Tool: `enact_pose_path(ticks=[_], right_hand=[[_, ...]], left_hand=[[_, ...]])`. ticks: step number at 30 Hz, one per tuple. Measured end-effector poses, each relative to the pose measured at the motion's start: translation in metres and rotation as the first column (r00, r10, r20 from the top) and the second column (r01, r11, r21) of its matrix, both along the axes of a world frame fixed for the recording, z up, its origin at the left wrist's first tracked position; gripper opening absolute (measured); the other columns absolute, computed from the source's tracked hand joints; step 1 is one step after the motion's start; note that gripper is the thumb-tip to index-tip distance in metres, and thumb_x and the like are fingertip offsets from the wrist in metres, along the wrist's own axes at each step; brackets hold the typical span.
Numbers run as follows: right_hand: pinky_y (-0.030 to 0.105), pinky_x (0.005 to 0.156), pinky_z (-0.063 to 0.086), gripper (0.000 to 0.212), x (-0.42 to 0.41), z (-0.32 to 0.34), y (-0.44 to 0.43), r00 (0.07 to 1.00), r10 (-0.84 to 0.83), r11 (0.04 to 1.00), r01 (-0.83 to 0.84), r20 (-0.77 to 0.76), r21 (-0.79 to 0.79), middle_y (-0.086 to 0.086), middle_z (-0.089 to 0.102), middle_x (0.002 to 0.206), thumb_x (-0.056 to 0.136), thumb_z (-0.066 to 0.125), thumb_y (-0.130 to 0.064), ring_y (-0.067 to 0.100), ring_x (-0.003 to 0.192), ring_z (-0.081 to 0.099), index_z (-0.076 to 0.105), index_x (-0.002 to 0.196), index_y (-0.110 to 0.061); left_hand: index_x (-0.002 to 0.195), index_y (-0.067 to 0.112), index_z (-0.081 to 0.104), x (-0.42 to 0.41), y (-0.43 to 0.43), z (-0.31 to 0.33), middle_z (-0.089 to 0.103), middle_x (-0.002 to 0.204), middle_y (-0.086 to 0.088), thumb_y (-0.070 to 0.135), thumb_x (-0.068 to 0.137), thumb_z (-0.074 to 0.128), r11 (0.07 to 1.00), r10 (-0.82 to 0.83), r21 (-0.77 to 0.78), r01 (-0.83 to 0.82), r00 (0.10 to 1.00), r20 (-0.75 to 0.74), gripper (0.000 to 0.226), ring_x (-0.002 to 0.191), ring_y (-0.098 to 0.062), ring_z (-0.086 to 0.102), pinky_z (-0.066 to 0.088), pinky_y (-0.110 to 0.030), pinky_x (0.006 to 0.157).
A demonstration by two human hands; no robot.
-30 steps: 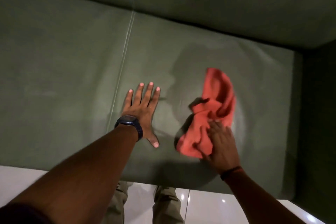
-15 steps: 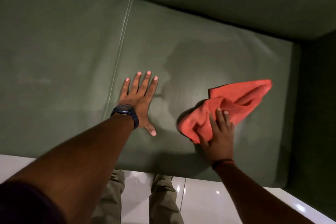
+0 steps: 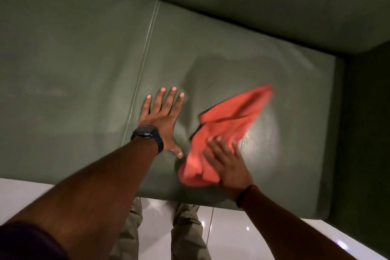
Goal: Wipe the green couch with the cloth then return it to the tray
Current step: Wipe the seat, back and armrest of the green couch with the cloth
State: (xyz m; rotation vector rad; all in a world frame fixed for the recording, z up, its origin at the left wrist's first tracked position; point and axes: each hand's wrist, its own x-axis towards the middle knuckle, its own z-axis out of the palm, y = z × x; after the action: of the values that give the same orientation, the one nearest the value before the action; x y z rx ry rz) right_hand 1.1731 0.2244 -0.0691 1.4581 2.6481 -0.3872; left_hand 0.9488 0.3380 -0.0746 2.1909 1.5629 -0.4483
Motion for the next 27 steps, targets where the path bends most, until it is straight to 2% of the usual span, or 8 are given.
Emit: enact_pose_path(ticks=[2, 5, 7, 10, 15, 19, 24, 27], right_hand=[[0.063, 0.099, 0.040, 0.062, 0.020, 0.006, -0.004, 0.949, 0.315, 0.947, -0.311, 0.030, -0.078, 0.008, 0.050, 0.142, 0.074, 0.058, -0.034, 0.029, 0.134, 0.041, 0.046, 0.134, -0.024], [0.057, 0.102, 0.038, 0.069, 0.045, 0.011, 0.013, 0.909, 0.408, 0.911, -0.398, 0.089, -0.111, 0.005, 0.050, 0.143, 0.068, 0.059, -0.040, 0.026, 0.128, 0.050, 0.044, 0.134, -0.028], [0.060, 0.096, 0.041, 0.068, 0.053, 0.012, 0.031, 0.969, 0.216, 0.975, -0.208, 0.124, -0.073, 0.007, 0.047, 0.143, 0.070, 0.057, -0.044, 0.032, 0.123, 0.055, 0.044, 0.134, -0.025], [0.066, 0.097, 0.038, 0.083, 0.061, 0.006, 0.068, 0.961, -0.275, 0.960, 0.276, 0.040, -0.050, 0.025, 0.043, 0.141, 0.058, 0.084, -0.028, 0.049, 0.124, 0.047, 0.051, 0.132, -0.005], [0.061, 0.114, 0.015, 0.067, 0.066, 0.002, 0.173, 0.556, -0.831, 0.555, 0.830, -0.001, -0.054, 0.012, 0.020, 0.158, 0.086, 0.061, -0.024, 0.030, 0.146, 0.013, 0.030, 0.145, -0.013], [0.052, 0.118, 0.010, 0.059, 0.074, -0.007, 0.250, 0.380, -0.925, 0.379, 0.924, 0.010, -0.059, 0.013, 0.021, 0.157, 0.094, 0.045, -0.035, 0.030, 0.146, 0.011, 0.028, 0.146, -0.015], [0.062, 0.113, 0.017, 0.072, 0.025, -0.010, 0.303, 0.378, -0.926, 0.376, 0.925, 0.013, -0.051, 0.006, 0.025, 0.155, 0.086, 0.052, -0.052, 0.027, 0.144, 0.016, 0.026, 0.145, -0.020], [0.069, 0.108, 0.017, 0.069, -0.016, -0.005, 0.306, 0.419, -0.907, 0.420, 0.906, -0.037, -0.048, 0.004, 0.026, 0.154, 0.083, 0.053, -0.046, 0.025, 0.143, 0.016, 0.029, 0.143, -0.023]], left_hand=[[0.136, 0.027, -0.036, 0.000, 0.000, 0.002, -0.026, 0.153, 0.001, 0.085, 0.012, 0.062, 1.000, 0.012, -0.020, -0.012, 1.000, 0.005, 0.168, 0.135, -0.023, -0.034, -0.019, -0.050, 0.108], [0.133, 0.026, -0.039, 0.001, 0.000, 0.005, -0.030, 0.152, -0.001, 0.081, 0.015, 0.067, 0.998, 0.024, -0.051, -0.023, 1.000, 0.016, 0.168, 0.134, -0.025, -0.034, -0.021, -0.051, 0.105], [0.136, 0.027, -0.036, 0.001, -0.003, 0.007, -0.027, 0.154, -0.001, 0.078, 0.018, 0.071, 0.998, 0.040, -0.057, -0.037, 0.999, 0.036, 0.167, 0.138, -0.028, -0.029, -0.020, -0.052, 0.104], [0.137, 0.026, -0.034, 0.002, -0.007, 0.009, -0.025, 0.155, -0.001, 0.074, 0.021, 0.075, 0.998, 0.056, -0.043, -0.054, 0.997, 0.045, 0.167, 0.139, -0.028, -0.025, -0.018, -0.052, 0.106], [0.138, 0.025, -0.032, 0.004, -0.006, 0.008, -0.025, 0.155, -0.003, 0.067, 0.023, 0.081, 0.996, 0.075, -0.062, -0.071, 0.995, 0.064, 0.167, 0.139, -0.030, -0.025, -0.018, -0.052, 0.106], [0.137, 0.026, -0.034, 0.005, -0.005, 0.004, -0.026, 0.154, -0.003, 0.064, 0.023, 0.083, 0.995, 0.081, -0.070, -0.076, 0.994, 0.068, 0.167, 0.138, -0.030, -0.027, -0.022, -0.053, 0.103], [0.130, 0.025, -0.044, 0.009, -0.005, -0.003, -0.037, 0.147, -0.001, 0.067, 0.025, 0.082, 0.993, 0.095, -0.073, -0.092, 0.995, 0.037, 0.169, 0.116, -0.029, -0.053, -0.034, -0.056, 0.091], [0.132, 0.025, -0.041, 0.011, -0.003, 0.001, -0.033, 0.148, 0.000, 0.066, 0.022, 0.083, 0.993, 0.089, -0.077, -0.085, 0.995, 0.053, 0.171, 0.128, -0.031, -0.043, -0.035, -0.054, 0.091]])
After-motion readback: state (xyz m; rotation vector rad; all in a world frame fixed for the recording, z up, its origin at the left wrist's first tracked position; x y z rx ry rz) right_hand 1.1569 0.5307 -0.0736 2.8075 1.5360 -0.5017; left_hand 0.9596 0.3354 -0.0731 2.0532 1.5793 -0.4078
